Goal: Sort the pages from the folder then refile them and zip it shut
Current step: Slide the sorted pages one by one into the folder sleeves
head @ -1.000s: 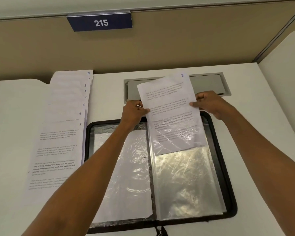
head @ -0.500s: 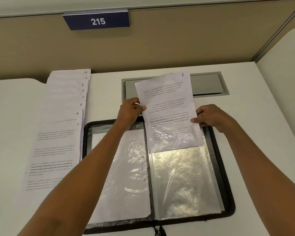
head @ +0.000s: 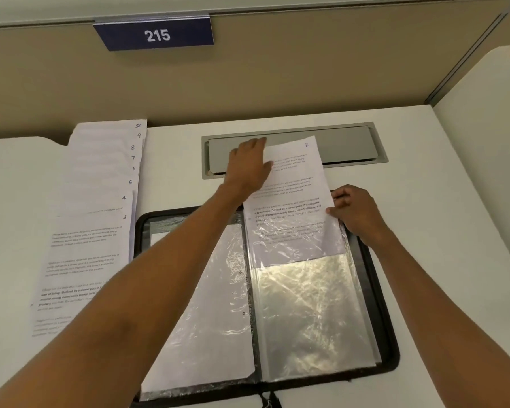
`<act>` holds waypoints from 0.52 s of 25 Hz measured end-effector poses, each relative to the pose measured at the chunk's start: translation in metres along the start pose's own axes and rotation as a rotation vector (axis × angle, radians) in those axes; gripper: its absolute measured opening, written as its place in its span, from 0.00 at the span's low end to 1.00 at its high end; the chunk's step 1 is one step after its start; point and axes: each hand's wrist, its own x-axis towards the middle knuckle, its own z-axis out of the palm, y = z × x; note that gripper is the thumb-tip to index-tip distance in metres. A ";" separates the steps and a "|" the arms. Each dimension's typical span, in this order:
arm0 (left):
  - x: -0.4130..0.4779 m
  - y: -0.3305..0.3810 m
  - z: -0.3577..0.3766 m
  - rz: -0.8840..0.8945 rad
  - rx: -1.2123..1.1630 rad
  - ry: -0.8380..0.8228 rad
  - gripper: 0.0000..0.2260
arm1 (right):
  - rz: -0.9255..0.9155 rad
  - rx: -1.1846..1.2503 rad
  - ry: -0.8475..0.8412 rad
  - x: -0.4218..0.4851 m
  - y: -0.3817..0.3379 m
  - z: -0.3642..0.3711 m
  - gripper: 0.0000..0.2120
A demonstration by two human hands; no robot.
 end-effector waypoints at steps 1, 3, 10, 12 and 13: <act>0.013 0.005 0.003 0.020 0.032 -0.068 0.28 | -0.036 -0.040 0.075 -0.007 0.002 0.005 0.16; 0.035 0.010 0.012 0.034 0.116 -0.192 0.27 | -0.199 -0.203 0.276 -0.032 0.007 0.022 0.19; 0.044 0.016 0.031 0.106 0.138 -0.178 0.20 | -0.457 -0.748 0.097 -0.135 0.034 0.130 0.30; 0.036 0.016 0.030 0.133 0.107 -0.161 0.18 | -0.422 -0.787 0.089 -0.132 0.043 0.134 0.30; 0.031 0.015 0.030 0.142 0.089 -0.156 0.17 | -0.407 -0.800 0.085 -0.128 0.045 0.133 0.30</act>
